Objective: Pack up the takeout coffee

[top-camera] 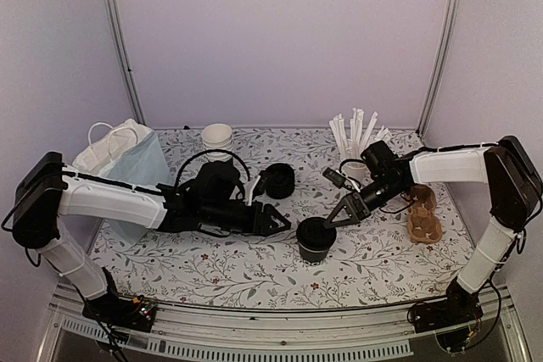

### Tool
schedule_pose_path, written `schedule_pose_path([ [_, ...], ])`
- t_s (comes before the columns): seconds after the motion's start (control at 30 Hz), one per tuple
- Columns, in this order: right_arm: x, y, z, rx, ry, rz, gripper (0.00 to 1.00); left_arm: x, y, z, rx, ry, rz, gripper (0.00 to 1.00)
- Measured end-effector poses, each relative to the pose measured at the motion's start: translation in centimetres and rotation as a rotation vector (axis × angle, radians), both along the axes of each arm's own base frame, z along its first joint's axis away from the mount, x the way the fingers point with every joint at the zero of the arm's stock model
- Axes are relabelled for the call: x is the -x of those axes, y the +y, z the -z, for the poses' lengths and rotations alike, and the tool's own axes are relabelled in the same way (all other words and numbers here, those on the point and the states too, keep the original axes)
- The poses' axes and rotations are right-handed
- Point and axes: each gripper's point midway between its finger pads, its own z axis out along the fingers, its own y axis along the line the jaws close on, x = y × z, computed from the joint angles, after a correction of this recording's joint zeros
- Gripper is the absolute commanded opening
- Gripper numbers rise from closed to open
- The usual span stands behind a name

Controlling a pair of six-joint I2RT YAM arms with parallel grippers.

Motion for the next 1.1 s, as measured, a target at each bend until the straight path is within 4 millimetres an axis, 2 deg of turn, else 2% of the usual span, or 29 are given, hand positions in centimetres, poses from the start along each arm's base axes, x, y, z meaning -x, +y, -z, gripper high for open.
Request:
schedule_pose_path([
  [0.13,0.2,-0.1,-0.8,-0.009,-0.021,-0.003,0.75,1.6,0.0,2.7,-0.031,0.117,-0.006,0.47],
  [0.27,-0.3,-0.7,-2.4,-0.025,-0.074,0.015,0.71,1.9,-0.4,3.8,-0.036,0.166,-0.006,0.45],
  [0.37,-1.3,-1.5,-3.2,-0.028,-0.113,0.051,0.66,1.8,-0.9,3.8,-0.024,0.177,-0.001,0.45],
  [0.47,-1.9,-2.4,-2.8,-0.01,-0.125,0.082,0.61,1.8,-1.3,3.4,-0.005,0.179,0.01,0.45],
  [0.63,-1.3,-3.1,-1.3,0.021,-0.106,0.086,0.56,1.8,-1.5,3.2,0.005,0.186,0.013,0.45],
  [1.1,-0.6,-3.1,0.1,0.014,-0.072,0.052,0.53,1.5,-2.4,1.9,0.056,0.184,0.042,0.45],
])
